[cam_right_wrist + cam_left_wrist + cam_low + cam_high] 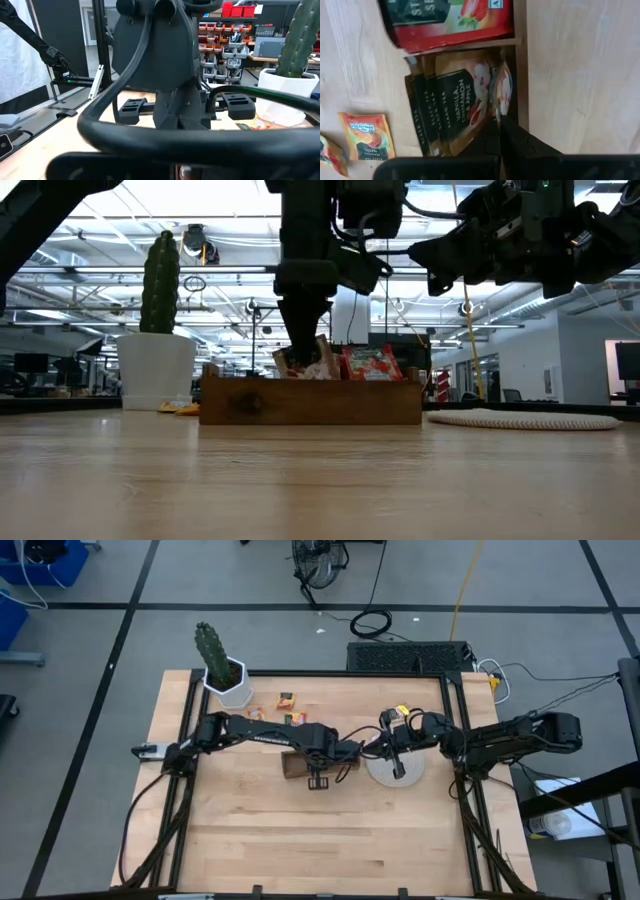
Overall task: Pick & Place Tea
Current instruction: Put the brown tea bag into the middle section of the wooden organizer, then adjust the wooden organizer
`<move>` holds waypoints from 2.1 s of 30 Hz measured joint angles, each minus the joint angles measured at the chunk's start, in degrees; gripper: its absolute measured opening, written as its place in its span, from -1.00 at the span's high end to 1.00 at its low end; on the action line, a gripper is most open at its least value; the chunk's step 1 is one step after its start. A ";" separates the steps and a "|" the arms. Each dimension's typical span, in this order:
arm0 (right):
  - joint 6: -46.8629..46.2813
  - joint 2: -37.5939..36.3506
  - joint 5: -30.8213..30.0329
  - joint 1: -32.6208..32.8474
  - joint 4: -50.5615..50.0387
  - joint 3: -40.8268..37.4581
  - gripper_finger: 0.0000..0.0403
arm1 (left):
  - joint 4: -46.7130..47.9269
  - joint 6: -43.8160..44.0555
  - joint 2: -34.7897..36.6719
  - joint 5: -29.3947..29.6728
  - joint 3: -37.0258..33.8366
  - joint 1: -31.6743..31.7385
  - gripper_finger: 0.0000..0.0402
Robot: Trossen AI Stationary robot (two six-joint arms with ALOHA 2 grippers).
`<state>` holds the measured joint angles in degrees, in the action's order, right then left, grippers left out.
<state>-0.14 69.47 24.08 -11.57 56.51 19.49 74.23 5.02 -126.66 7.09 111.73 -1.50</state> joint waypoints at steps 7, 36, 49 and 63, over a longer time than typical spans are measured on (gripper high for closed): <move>-0.07 0.00 0.00 0.02 0.03 0.00 0.98 | -1.25 0.04 0.19 0.20 0.20 0.00 0.94; -0.24 0.00 0.00 0.02 -0.73 0.00 0.98 | -0.18 5.48 1.79 14.34 0.34 -0.02 -0.02; 0.73 0.00 -0.01 0.02 -2.72 0.02 0.98 | -2.88 8.43 4.17 9.93 -0.24 -5.49 0.25; -1.09 0.00 0.07 0.07 -2.91 0.02 0.98 | -10.81 8.59 4.10 9.04 -13.77 -3.45 0.97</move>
<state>-1.23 69.47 24.14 -11.51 53.61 19.51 63.41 13.61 -122.56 16.14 97.96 -4.95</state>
